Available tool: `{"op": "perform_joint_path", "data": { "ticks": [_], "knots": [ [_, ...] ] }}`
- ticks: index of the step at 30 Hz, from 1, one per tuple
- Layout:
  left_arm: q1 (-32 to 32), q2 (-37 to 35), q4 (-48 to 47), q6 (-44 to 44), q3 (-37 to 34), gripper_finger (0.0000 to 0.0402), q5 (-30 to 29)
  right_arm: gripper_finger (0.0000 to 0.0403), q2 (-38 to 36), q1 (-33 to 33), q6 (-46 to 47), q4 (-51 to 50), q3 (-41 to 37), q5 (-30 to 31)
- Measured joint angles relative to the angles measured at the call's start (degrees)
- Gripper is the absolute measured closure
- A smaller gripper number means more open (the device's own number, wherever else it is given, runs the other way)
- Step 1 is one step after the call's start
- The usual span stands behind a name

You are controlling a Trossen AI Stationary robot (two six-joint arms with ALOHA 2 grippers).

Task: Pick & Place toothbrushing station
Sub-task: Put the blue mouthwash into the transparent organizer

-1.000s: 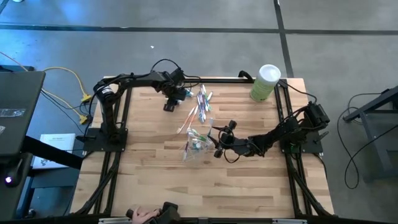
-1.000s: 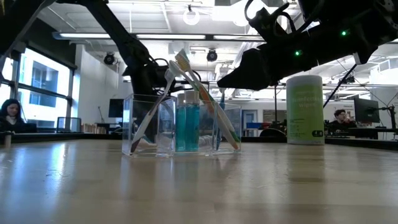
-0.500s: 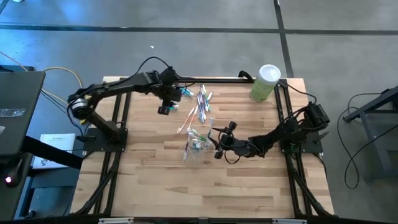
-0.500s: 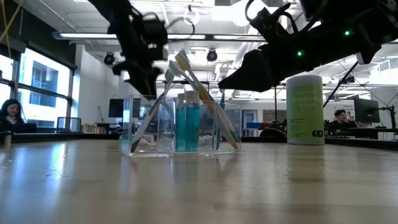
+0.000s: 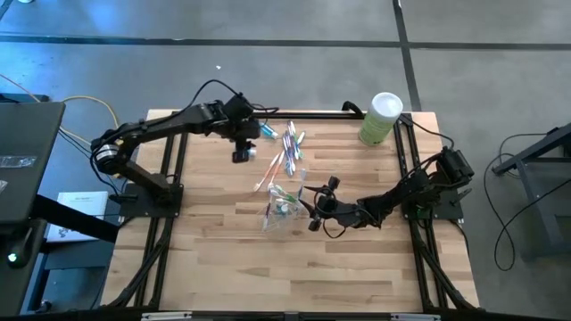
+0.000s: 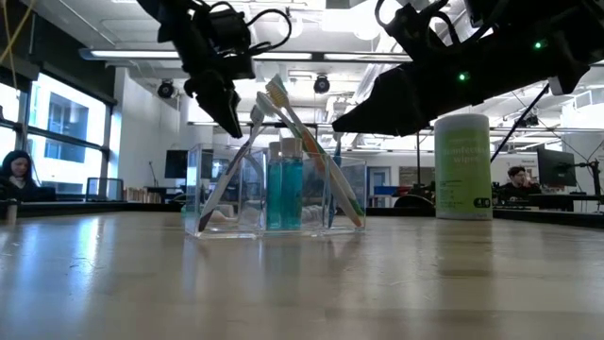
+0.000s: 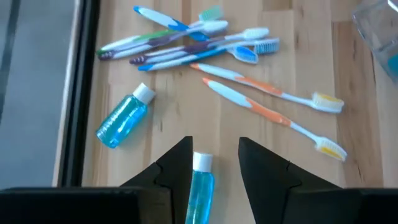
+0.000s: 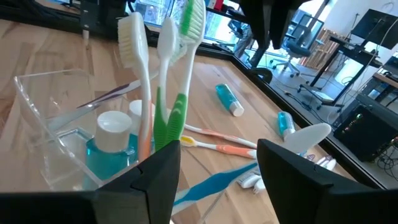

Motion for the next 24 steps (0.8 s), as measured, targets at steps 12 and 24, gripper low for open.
{"op": "perform_joint_path", "data": {
  "ticks": [12, 24],
  "knots": [
    [-0.65, 0.97, 2.73, -3.35, 0.19, 0.0277, -1.29, 0.0198, 0.0, 0.46, 0.83, 0.02, 0.0, 0.01],
    [0.26, 11.45, 1.29, 9.1, 0.07, 0.0277, -7.79, 0.0198, 0.0, 0.46, 0.86, 0.09, 0.0, 0.01]
  ]
}}
